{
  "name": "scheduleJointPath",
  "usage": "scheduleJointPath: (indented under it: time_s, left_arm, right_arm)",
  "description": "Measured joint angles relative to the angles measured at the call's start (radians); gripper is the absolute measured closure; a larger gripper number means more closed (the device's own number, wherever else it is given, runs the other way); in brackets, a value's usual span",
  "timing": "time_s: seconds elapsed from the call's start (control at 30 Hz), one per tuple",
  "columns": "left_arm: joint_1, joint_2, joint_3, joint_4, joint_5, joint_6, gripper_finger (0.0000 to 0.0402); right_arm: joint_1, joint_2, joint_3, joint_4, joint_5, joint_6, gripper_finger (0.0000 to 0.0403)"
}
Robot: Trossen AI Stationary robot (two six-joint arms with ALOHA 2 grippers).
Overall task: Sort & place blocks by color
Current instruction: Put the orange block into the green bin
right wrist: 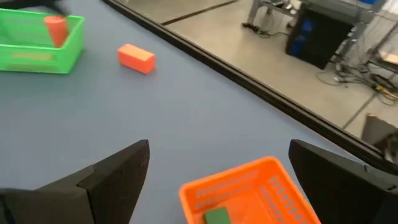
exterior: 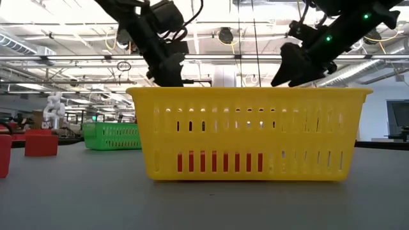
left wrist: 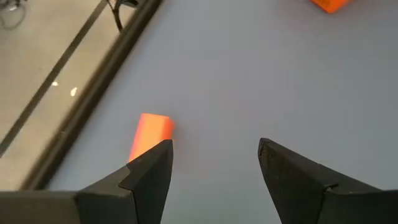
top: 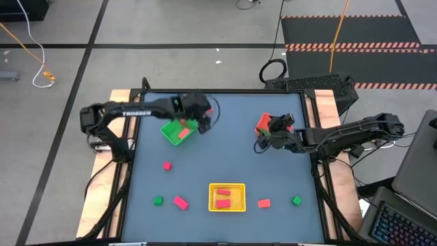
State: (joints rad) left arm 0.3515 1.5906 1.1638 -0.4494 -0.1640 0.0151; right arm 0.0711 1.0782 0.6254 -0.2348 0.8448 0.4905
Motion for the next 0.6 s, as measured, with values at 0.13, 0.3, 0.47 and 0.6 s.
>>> scheduleJointPath:
  time_s: [0.13,0.3,0.47,0.6]
  left_arm:
    - [0.113,0.014,0.050,-0.050,0.133,0.046,0.0163]
    - [0.185,0.067,0.061,-0.122,0.164,0.097,0.0163]
    - [0.180,0.142,0.061,-0.152,0.164,0.158,0.0163]
    - [0.183,0.194,0.093,-0.149,0.164,0.191,0.0163]
  right_arm:
    - [0.000,0.000,-0.003,0.044,-0.037,-0.032,0.0026]
    - [0.000,0.000,-0.061,0.194,-0.038,-0.091,0.0026]
    - [0.000,0.000,-0.168,0.463,-0.042,-0.178,0.0026]
    - [-0.003,0.000,-0.232,0.676,-0.085,-0.250,0.0026]
